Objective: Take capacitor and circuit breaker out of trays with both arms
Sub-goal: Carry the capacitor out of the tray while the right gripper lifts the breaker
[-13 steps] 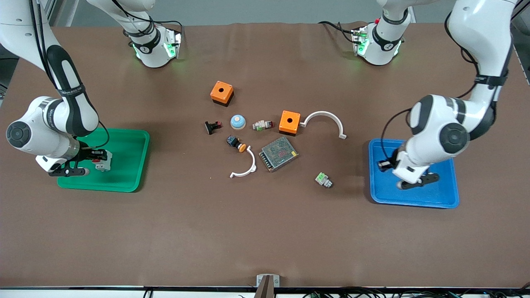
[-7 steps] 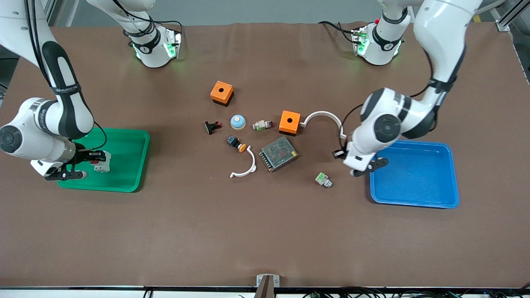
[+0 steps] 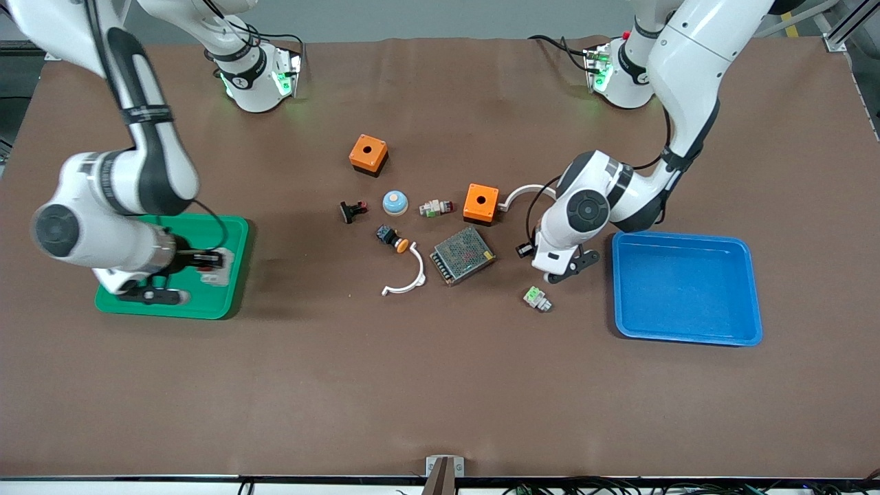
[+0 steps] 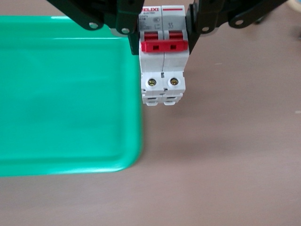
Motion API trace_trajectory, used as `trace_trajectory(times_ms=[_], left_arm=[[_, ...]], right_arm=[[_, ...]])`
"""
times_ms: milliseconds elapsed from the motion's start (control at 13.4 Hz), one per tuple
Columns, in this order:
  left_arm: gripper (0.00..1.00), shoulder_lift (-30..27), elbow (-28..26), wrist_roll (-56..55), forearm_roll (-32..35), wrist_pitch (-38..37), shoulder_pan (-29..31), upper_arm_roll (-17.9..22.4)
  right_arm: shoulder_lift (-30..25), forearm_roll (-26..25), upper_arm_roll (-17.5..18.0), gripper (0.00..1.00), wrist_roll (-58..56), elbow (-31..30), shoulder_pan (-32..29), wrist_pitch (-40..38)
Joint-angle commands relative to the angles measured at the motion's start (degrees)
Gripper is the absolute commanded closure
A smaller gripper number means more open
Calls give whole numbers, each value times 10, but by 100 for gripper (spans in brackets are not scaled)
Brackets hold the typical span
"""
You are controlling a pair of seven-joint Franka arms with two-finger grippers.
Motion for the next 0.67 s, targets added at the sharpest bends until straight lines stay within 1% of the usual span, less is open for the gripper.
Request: trace_trajectory(times_ms=[0,75,149,224,299,448,523,598], left_arm=[[18,-19,-8,-15,11,1,2,1],[0,-26,-3,-15,11,0,3,2],[0,-34,4,-16,11,-1,5,4],[0,-43,16,-14,11,-14,11,8],[0,-54,41,-11,14,-39,23,10],[0,-61,117,-9,39,-115,65,8],[0,-61,157,-2,59,-146,79,7],[0,-61,184,11,73,-168,83,9]], right_arm=[[3,13,-6,90,97,17,65,-1],[20,24,-6,90,126,31,89,-1],[35,46,-7,90,139,41,111,0],[48,54,-7,90,144,50,130,1],[62,55,-7,90,147,61,144,2],[87,56,-7,89,154,69,166,26],[101,56,-7,89,161,69,179,49],[109,56,-7,89,176,70,187,60]])
